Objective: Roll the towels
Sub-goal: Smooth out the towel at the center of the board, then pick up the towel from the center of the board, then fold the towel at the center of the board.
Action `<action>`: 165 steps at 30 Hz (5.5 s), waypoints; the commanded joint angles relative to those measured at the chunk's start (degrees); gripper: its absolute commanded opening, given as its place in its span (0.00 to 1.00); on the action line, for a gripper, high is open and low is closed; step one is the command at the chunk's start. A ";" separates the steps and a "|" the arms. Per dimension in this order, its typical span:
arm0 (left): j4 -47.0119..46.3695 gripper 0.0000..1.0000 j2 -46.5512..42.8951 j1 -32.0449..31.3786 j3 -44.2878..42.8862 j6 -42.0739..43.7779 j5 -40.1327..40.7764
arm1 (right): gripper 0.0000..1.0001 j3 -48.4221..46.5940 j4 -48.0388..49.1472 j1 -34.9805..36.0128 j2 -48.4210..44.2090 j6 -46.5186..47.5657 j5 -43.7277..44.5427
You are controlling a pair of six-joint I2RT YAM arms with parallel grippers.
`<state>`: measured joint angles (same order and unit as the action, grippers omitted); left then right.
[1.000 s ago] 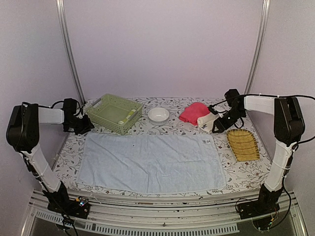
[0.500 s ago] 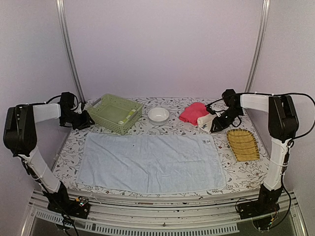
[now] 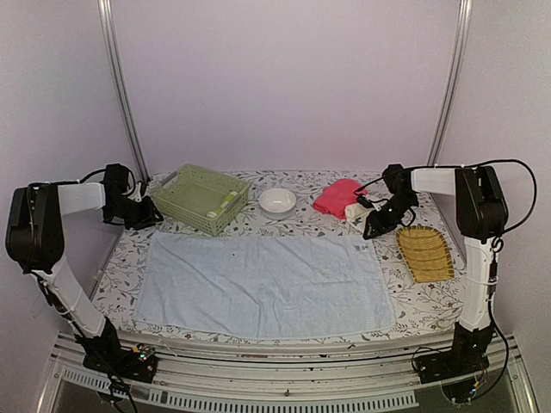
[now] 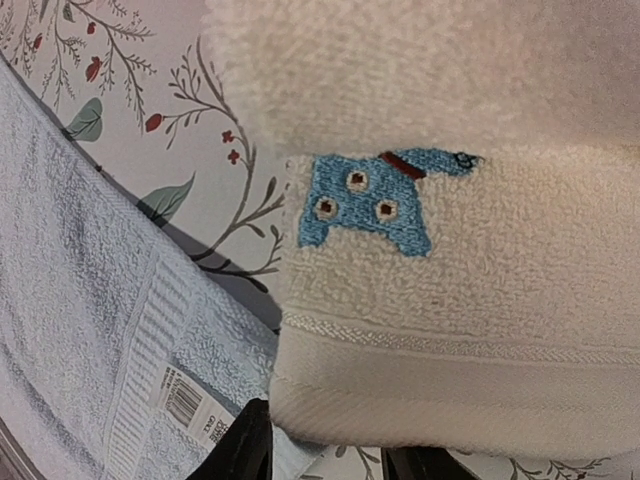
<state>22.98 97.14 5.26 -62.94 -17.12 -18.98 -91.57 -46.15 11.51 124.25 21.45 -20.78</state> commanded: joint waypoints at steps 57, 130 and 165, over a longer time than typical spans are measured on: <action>-0.38 0.48 3.23 3.71 0.66 1.05 0.36 | 0.04 14.60 7.39 2.38 -6.53 2.57 6.29; -4.03 0.00 -9.58 1.90 5.17 -2.24 3.63 | 0.03 3.86 6.63 -4.66 -11.63 5.30 1.88; 24.39 0.00 -18.17 4.24 10.99 1.03 -1.05 | 0.03 33.72 7.62 -4.65 -34.68 11.58 -4.21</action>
<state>44.05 80.34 8.78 -52.49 -17.67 -20.12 -59.75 -37.89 7.42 92.66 31.03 -23.29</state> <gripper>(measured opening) 0.022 0.036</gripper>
